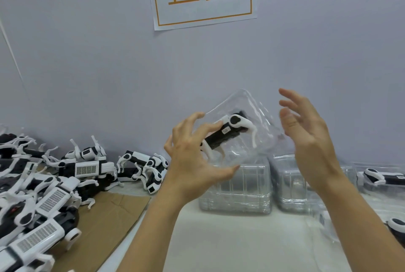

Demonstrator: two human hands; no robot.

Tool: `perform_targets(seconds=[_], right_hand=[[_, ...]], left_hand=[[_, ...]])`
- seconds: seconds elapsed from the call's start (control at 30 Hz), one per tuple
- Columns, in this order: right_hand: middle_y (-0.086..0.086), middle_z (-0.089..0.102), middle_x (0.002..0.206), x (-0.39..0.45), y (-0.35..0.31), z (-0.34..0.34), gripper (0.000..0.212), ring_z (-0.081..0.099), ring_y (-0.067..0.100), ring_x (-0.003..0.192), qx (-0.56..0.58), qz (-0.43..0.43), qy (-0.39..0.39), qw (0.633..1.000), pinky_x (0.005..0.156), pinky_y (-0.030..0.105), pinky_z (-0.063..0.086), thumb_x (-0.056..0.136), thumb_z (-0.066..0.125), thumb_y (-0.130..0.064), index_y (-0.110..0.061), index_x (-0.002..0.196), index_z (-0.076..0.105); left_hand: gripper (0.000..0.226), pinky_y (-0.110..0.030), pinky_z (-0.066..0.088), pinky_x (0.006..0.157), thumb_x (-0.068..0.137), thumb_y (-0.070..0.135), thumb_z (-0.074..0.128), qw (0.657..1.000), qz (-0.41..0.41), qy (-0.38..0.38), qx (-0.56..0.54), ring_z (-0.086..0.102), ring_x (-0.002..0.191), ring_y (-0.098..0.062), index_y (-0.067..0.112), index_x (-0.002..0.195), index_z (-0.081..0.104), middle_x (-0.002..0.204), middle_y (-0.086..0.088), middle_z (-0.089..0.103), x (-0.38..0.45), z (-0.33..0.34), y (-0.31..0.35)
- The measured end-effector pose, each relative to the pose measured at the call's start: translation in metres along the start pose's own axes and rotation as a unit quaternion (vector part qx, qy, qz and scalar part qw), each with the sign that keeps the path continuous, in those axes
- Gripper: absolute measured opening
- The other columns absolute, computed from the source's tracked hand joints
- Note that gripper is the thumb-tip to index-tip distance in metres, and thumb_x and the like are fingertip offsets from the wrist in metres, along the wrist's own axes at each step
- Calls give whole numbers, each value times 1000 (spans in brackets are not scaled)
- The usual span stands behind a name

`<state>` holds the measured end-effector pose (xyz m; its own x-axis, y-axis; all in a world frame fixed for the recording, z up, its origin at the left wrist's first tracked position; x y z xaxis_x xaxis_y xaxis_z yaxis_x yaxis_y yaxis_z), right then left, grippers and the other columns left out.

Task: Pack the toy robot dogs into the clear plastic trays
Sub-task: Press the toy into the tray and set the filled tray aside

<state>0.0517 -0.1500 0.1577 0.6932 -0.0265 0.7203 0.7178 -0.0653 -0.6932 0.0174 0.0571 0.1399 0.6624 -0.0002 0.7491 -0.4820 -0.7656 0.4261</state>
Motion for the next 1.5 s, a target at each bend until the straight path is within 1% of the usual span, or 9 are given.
perform_targets(seconds=[0.2, 0.33, 0.47, 0.53, 0.7, 0.87, 1.0, 1.17, 1.5], right_hand=[[-6, 64, 117, 0, -3, 6, 42, 60, 4, 111, 48, 26, 4, 999, 90, 21, 46, 89, 42, -44, -38, 127, 60], [-3, 66, 113, -2, -3, 18, 23, 62, 11, 106, 34, 22, -2, 999, 87, 25, 49, 96, 52, -36, -40, 116, 64], [-13, 71, 99, -7, -6, 37, 26, 64, 0, 91, -20, -12, -15, 1000, 71, 14, 50, 97, 60, -13, -36, 106, 69], [-15, 72, 97, -13, -9, 48, 25, 65, 1, 89, -46, -32, -32, 998, 74, 20, 52, 94, 65, -11, -32, 104, 72], [-13, 72, 94, -25, -16, 71, 19, 63, 0, 88, -90, -111, -83, 986, 76, 9, 43, 85, 77, -12, -21, 102, 78], [-8, 70, 89, -30, -21, 80, 19, 61, -2, 85, -97, -168, -79, 978, 78, 7, 43, 78, 83, -6, -17, 93, 80], [-8, 70, 86, -29, -22, 78, 18, 63, 3, 82, -110, -194, -77, 972, 78, 13, 48, 76, 84, -4, -17, 88, 80], [-7, 68, 85, -29, -21, 76, 16, 61, 6, 79, -124, -188, -99, 969, 75, 13, 45, 77, 84, -6, -17, 86, 78], [-8, 68, 82, -27, -19, 71, 14, 60, 8, 75, -158, -173, -126, 964, 71, 13, 43, 78, 83, -8, -19, 84, 77]], left_hand=[[66, -35, 43, 105, 62, 52, 81, 935, -166, 54, -308, 55, 126, -6, 37, 125, 64, 133, 11, 62, -2, -3, -19], [33, -43, 61, 75, 81, 53, 68, 792, -266, 66, -546, 72, 103, -25, 31, 105, 76, 120, -5, 72, -6, -6, -25], [66, -76, 42, 93, 74, 58, 78, 587, -335, 85, -733, 62, 114, -51, 18, 125, 69, 129, -24, 64, -11, -3, -37], [71, -78, 37, 97, 76, 59, 75, 550, -314, 64, -771, 58, 117, -54, 15, 131, 65, 131, -25, 62, -11, -3, -36], [87, -62, 45, 98, 80, 67, 65, 587, -291, 17, -755, 59, 121, -44, 12, 145, 50, 140, -21, 56, -13, -2, -40], [97, -38, 57, 63, 70, 67, 75, 596, -297, -2, -746, 71, 85, -34, 8, 141, 49, 116, -18, 63, -16, -6, -38], [112, -40, 57, 70, 65, 68, 79, 605, -284, -27, -744, 69, 90, -35, 11, 152, 39, 113, -19, 65, -16, -6, -42], [98, -38, 53, 76, 69, 72, 73, 646, -268, -33, -714, 67, 94, -30, 16, 145, 50, 113, -13, 65, -14, -4, -49], [82, -45, 55, 77, 73, 66, 72, 640, -281, -23, -715, 67, 103, -38, 16, 137, 60, 131, -17, 62, -15, -1, -52]])
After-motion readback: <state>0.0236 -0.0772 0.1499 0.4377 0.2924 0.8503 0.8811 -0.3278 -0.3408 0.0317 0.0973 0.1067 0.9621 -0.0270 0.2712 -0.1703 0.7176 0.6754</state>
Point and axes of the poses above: each hand's wrist, its own x-axis towards the middle knuckle, its own z-axis out of the palm, y = z × x, the point moved 2 cm from there along x, towards the middle knuckle
